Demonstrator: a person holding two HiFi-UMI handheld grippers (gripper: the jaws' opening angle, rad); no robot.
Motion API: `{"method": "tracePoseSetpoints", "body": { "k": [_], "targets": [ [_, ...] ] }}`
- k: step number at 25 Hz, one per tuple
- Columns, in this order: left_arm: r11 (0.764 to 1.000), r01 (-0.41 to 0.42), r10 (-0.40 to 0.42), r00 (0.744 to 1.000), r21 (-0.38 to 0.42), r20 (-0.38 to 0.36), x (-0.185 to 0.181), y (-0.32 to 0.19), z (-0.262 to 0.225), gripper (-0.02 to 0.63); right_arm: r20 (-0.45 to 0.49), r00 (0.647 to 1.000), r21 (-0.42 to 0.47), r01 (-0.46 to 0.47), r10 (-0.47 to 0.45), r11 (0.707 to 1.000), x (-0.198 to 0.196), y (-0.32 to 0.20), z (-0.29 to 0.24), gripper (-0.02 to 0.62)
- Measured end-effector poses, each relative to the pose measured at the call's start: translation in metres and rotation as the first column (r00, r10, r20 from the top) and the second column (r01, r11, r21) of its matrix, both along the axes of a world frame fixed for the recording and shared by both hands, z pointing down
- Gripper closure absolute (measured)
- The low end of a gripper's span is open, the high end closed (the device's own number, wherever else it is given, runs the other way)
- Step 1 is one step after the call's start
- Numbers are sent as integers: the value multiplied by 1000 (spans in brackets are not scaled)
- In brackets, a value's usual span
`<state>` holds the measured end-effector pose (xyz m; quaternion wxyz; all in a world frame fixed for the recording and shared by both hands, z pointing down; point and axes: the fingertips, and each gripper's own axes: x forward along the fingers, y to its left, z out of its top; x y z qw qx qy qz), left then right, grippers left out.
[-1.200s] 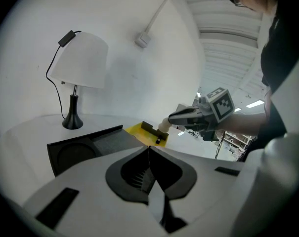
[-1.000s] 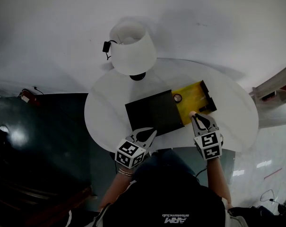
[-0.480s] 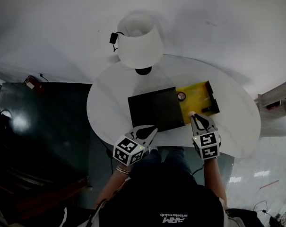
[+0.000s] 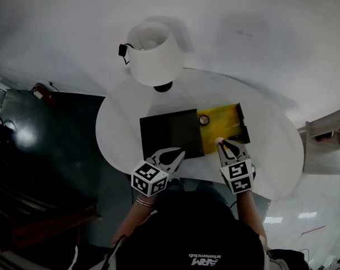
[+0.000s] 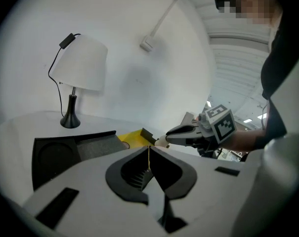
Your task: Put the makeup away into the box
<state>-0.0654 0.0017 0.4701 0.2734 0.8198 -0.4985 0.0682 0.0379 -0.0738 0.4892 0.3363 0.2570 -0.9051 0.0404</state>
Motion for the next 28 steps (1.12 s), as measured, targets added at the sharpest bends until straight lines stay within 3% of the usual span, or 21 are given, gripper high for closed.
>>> {"method": "tracePoseSetpoints", "body": {
  "k": [8,28],
  "targets": [
    [999,31,-31,999,-18,8,13,-27,7,584,-15,995,-43,98,-99,994,2,-7,15,531],
    [993,31,-29,999,-116,20,30,-67,39,584,-17,990,-193,132,-138,972,7,-36,58,526]
  ]
}}
